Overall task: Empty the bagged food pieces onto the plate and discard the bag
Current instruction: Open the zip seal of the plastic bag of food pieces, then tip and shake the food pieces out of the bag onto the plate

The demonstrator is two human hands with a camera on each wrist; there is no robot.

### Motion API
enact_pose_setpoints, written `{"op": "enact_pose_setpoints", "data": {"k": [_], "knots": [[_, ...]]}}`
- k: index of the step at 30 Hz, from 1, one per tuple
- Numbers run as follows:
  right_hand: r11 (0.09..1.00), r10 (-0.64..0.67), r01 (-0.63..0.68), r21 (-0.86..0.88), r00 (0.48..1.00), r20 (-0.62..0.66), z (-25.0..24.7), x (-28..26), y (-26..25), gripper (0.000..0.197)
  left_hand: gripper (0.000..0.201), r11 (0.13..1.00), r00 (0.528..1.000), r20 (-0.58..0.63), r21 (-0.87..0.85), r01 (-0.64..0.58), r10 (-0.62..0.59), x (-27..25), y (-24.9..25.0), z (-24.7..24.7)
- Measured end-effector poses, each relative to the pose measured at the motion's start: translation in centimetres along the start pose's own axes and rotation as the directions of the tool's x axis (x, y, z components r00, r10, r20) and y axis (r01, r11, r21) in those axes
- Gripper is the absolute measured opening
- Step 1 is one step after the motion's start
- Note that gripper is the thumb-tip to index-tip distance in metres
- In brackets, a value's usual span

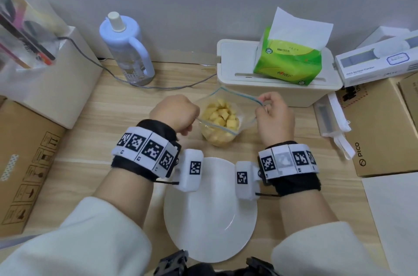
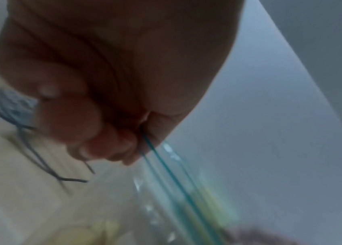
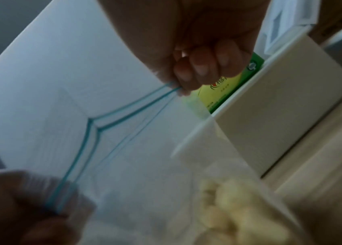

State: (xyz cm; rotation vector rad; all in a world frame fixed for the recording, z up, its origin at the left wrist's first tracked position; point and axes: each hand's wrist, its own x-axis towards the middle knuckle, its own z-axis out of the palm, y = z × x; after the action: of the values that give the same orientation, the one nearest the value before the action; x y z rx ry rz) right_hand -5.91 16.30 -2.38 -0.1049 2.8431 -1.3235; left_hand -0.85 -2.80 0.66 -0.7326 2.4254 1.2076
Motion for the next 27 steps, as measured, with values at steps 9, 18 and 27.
{"op": "enact_pose_setpoints", "data": {"k": [9,18,27], "knots": [[0.754,0.091,-0.162,0.637,0.986,0.142,-2.4,-3.3,1.5,0.026,0.02,0.931,0.977,-0.017,-0.302,-0.207,0.212,-3.9,3.7,0.7],[0.186,0.358,-0.52,0.833,0.826,0.436,-0.4,-8.6,2.6,0.048,0.008,0.673,0.94,0.058,-0.712,-0.198,0.338,-10.2,5.9,-0.9],[-0.106,0.063,-0.572,0.813,0.812,0.58,-3.3,-11.1,1.7,0.074,0.047,0.514,0.796,0.282,-0.857,-0.043,0.536,-12.8,5.8,0.3]]}}
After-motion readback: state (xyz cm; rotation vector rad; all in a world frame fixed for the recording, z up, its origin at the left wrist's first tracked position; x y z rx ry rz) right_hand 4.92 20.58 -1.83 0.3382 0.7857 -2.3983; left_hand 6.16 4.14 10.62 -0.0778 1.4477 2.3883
